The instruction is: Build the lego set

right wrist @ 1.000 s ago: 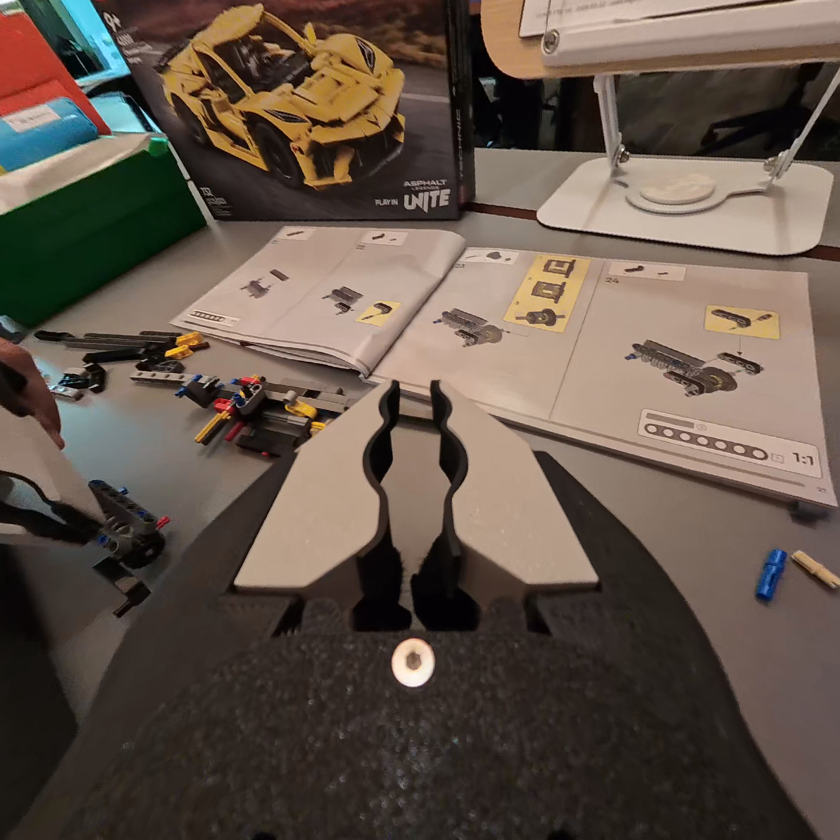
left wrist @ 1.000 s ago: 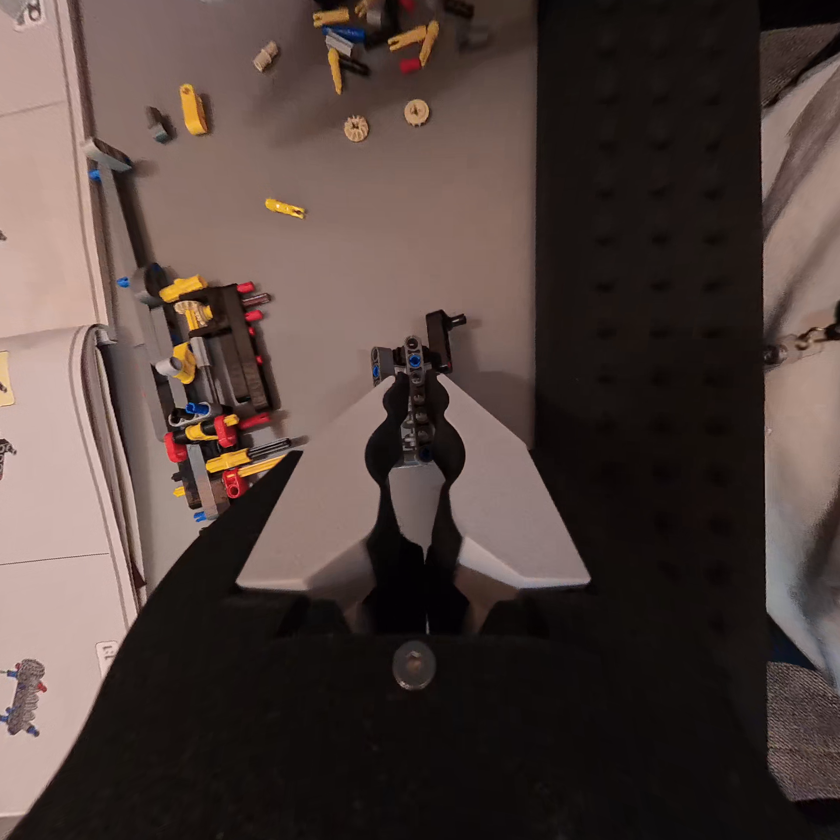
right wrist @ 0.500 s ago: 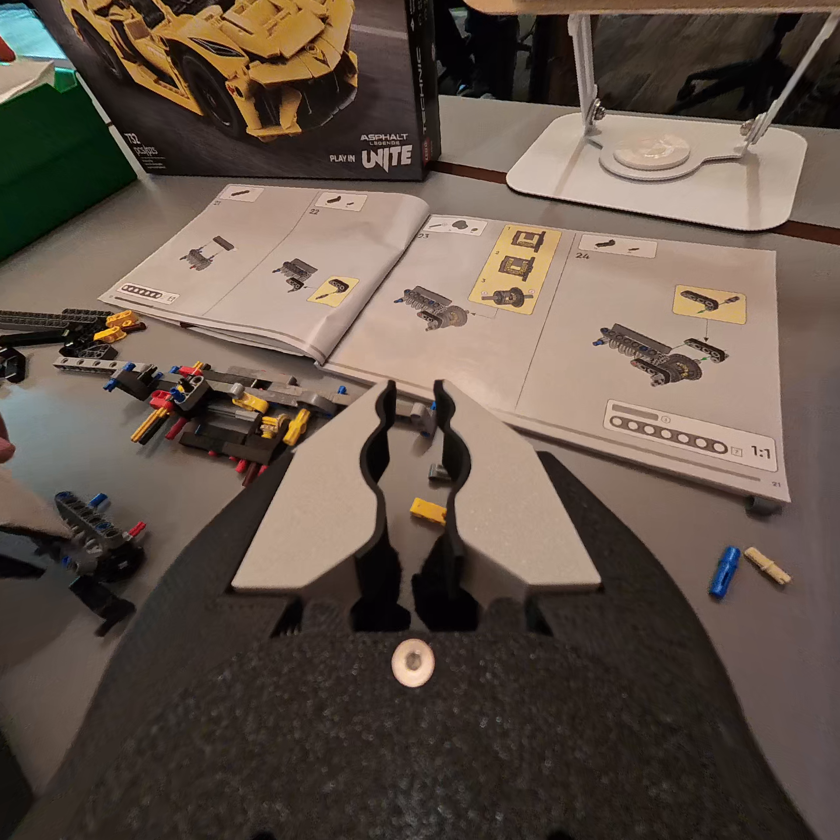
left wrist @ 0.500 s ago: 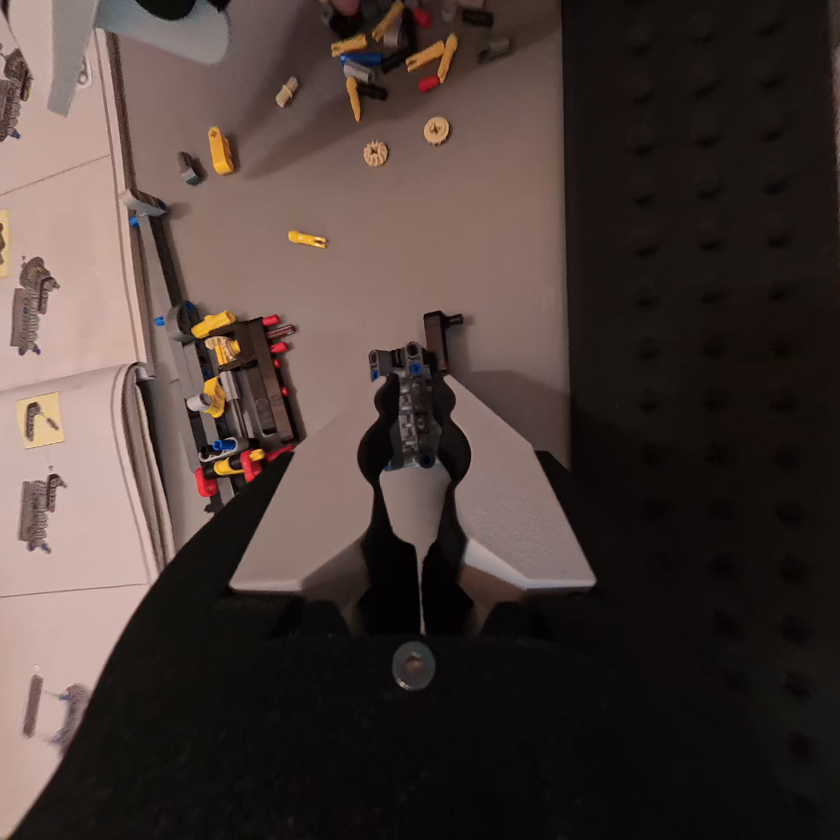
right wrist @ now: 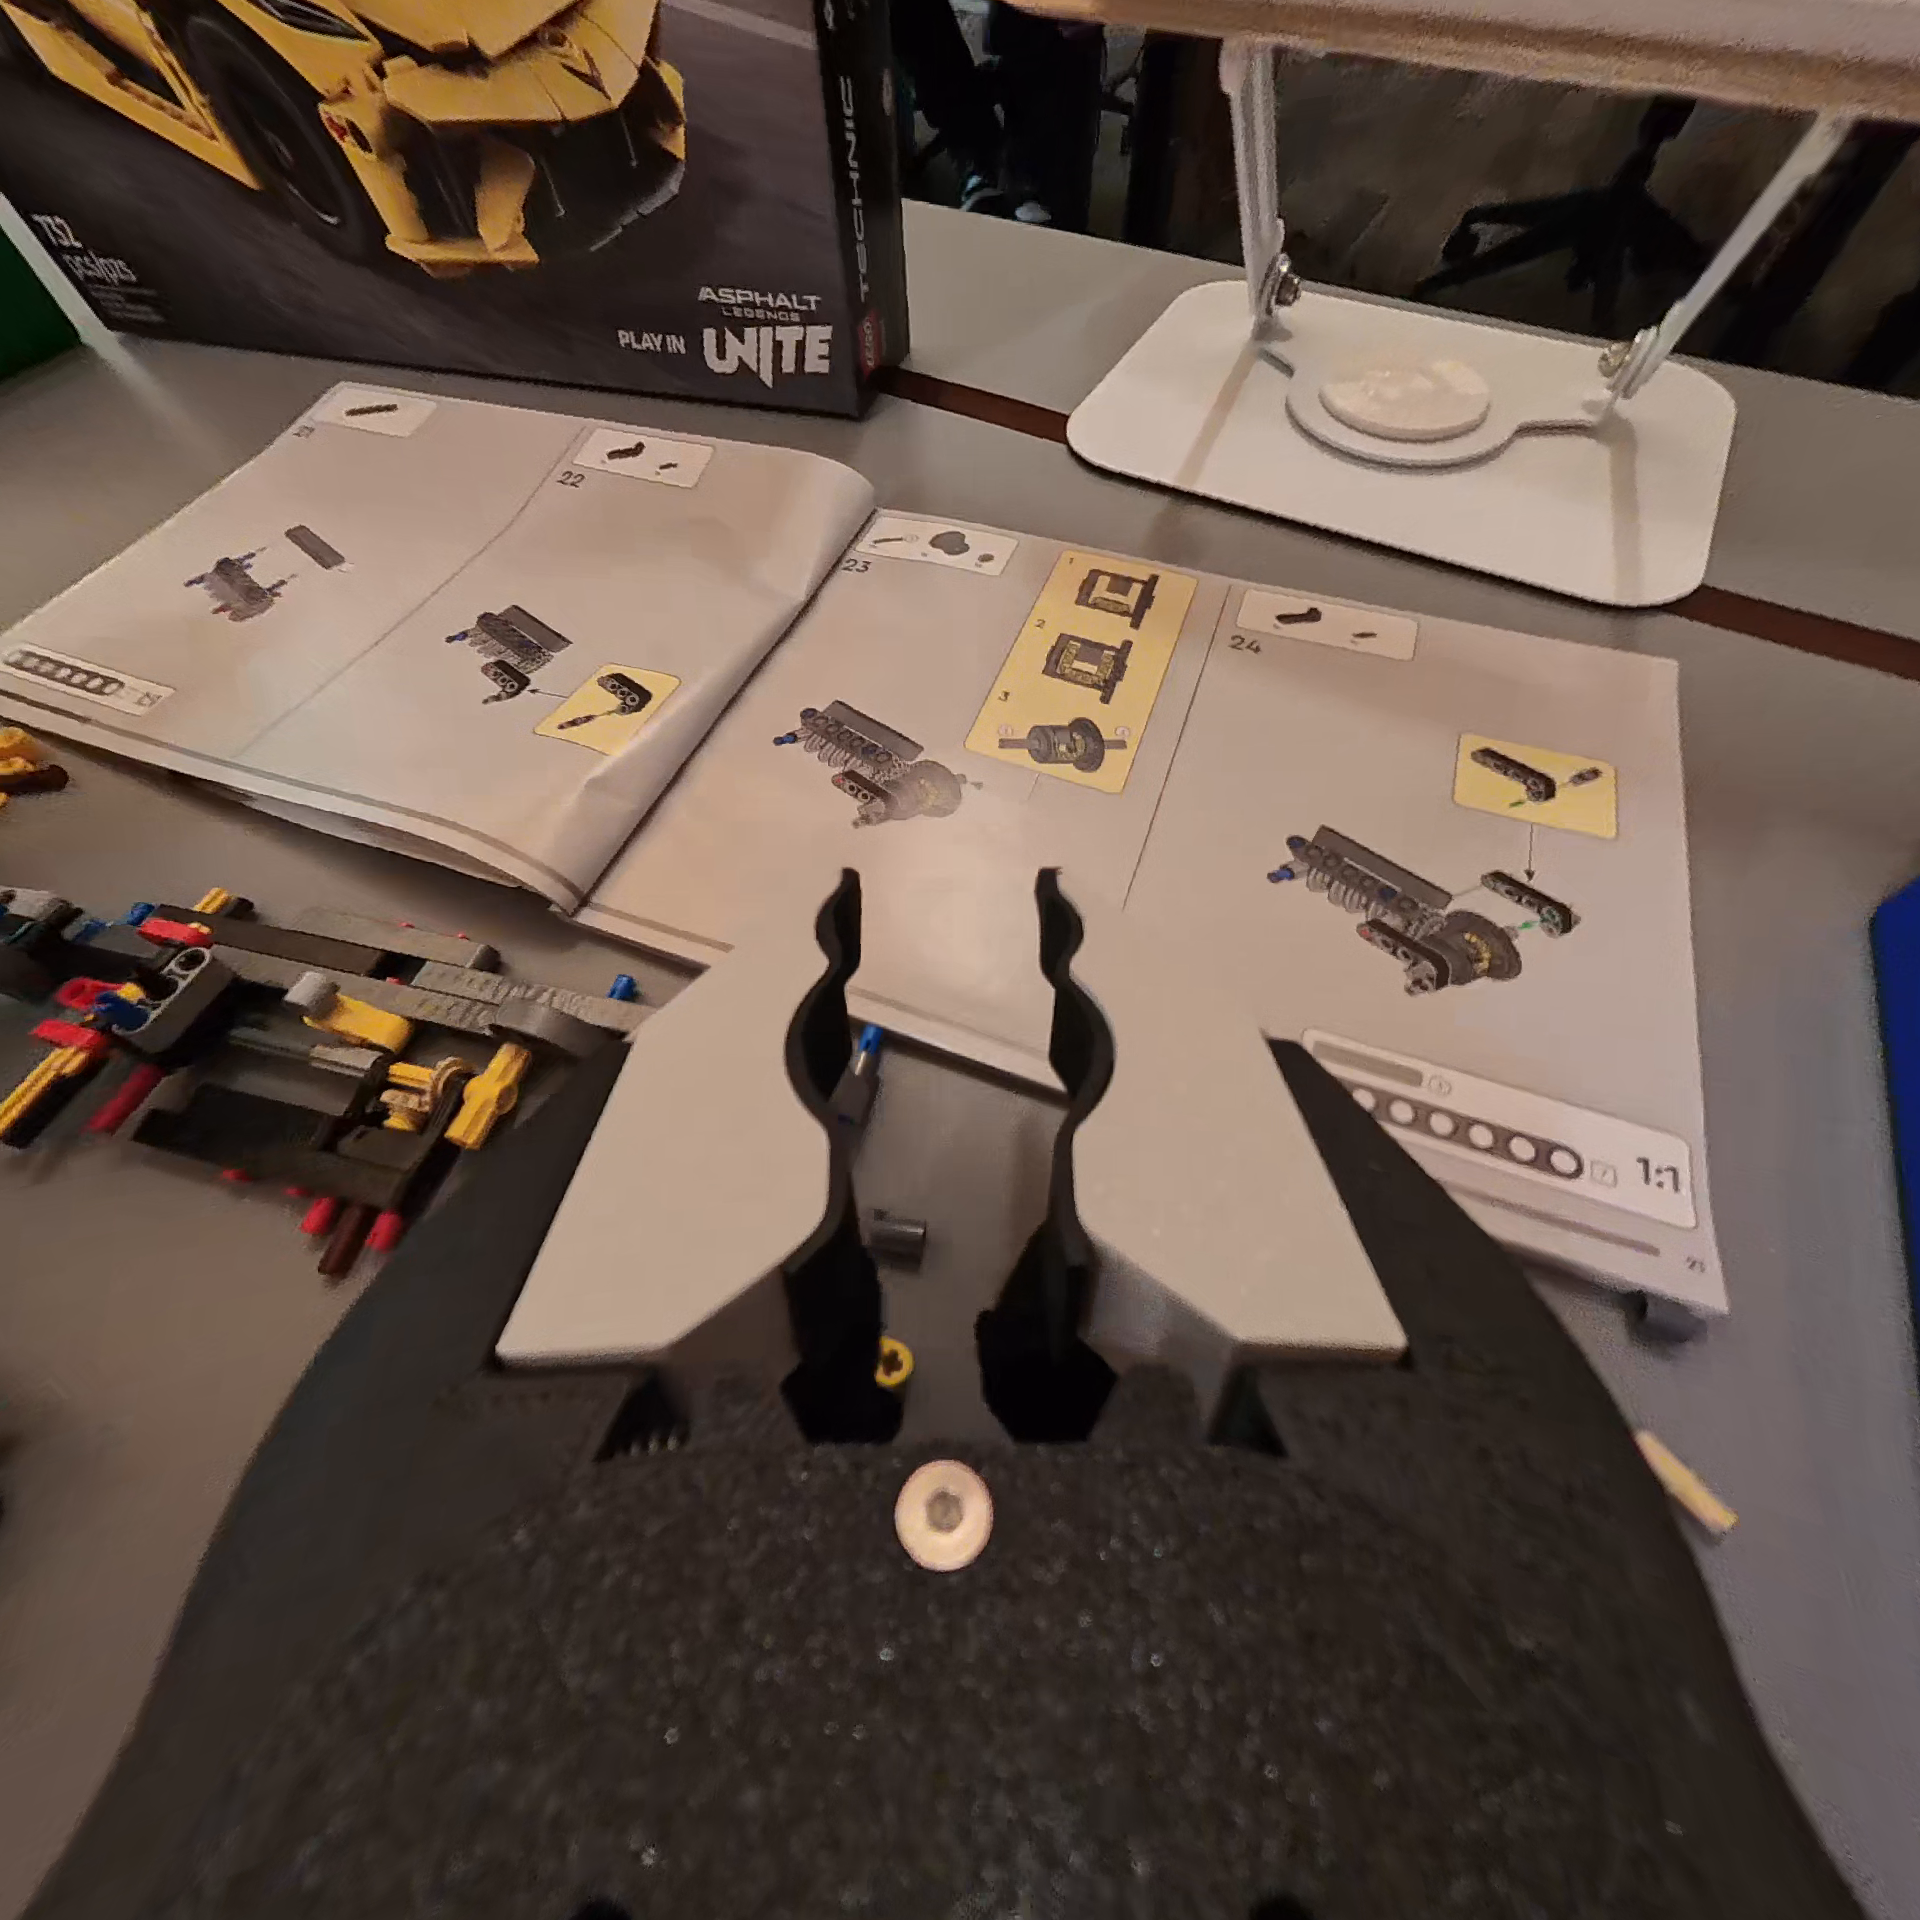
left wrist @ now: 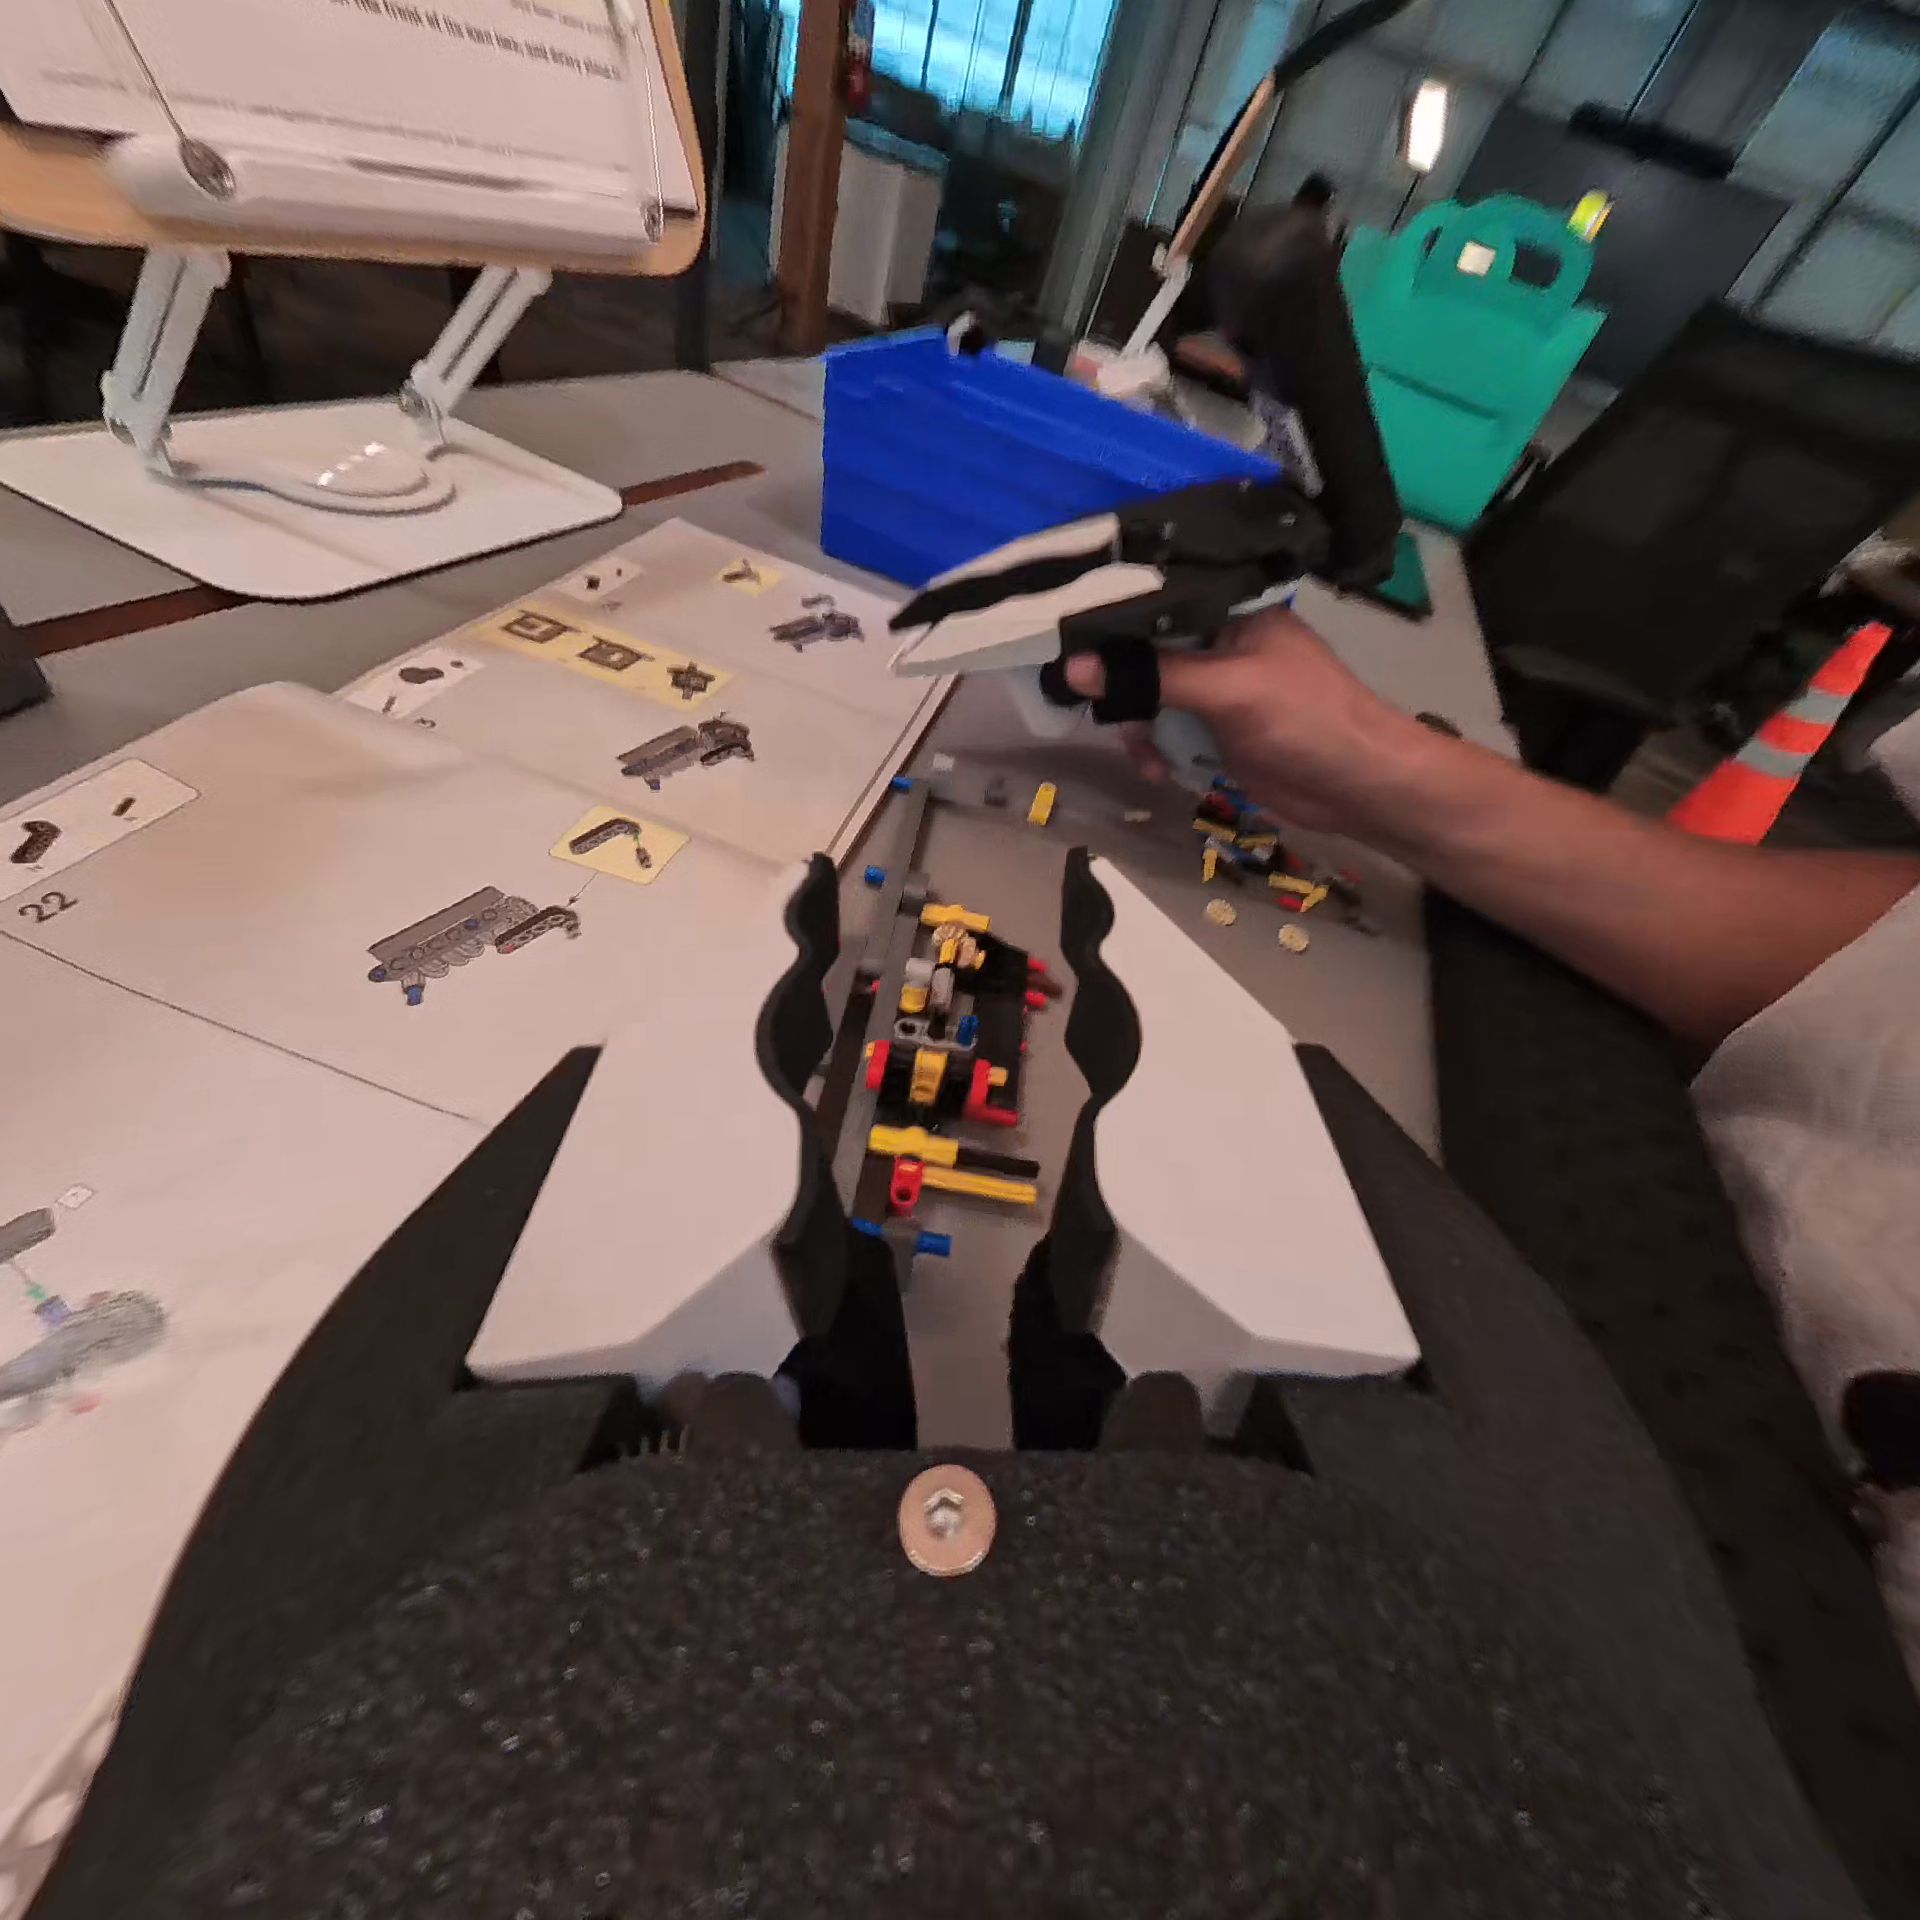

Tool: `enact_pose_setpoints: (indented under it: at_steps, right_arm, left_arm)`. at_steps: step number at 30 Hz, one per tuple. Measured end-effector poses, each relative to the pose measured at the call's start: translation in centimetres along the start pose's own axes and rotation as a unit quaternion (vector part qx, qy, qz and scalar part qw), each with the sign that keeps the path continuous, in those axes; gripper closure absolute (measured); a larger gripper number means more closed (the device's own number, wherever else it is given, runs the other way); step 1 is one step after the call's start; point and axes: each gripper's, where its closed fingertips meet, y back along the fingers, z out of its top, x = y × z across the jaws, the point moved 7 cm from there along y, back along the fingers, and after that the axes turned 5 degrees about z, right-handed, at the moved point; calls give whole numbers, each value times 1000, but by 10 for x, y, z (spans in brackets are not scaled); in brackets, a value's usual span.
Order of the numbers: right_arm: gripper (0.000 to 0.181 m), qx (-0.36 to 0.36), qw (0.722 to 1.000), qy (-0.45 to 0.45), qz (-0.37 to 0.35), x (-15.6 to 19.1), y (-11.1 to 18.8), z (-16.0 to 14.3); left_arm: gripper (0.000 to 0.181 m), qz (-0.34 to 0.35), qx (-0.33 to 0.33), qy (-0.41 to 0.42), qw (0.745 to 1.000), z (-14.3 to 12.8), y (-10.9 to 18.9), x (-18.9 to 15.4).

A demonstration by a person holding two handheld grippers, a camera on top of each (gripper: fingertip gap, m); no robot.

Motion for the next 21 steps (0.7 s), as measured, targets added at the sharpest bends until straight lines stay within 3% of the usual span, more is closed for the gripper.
enact_pose_setpoints:
  at_steps: [1, 5, 9, 12, 17, 21]
  right_arm:
    - [149, -3, 1000, -12, 3, -1, 1, -3]
    - [150, -6, 999, -31, 11, -7, 5, -4]
    - [152, -7, 999, -31, 19, -8, 3, -1]
    - [151, -8, 999, -27, 20, -5, 1, -3]
    - [151, -12, 999, -29, 33, 1, 4, 0]
    - [149, -19, 998, -38, 56, 10, 10, 3]
  left_arm:
    - [134, -6, -19, 12, 1000, 1, 1, -2]
    - [124, 13, 6, -8, 1000, -2, -3, -6]
    - [132, 28, 33, -14, 999, -8, -8, -7]
    - [134, 64, 14, -20, 998, -3, 1, 2]
    - [135, 125, -48, 60, 989, 27, 52, 51]
    - [135, 257, -54, 84, 961, 40, 123, 90]
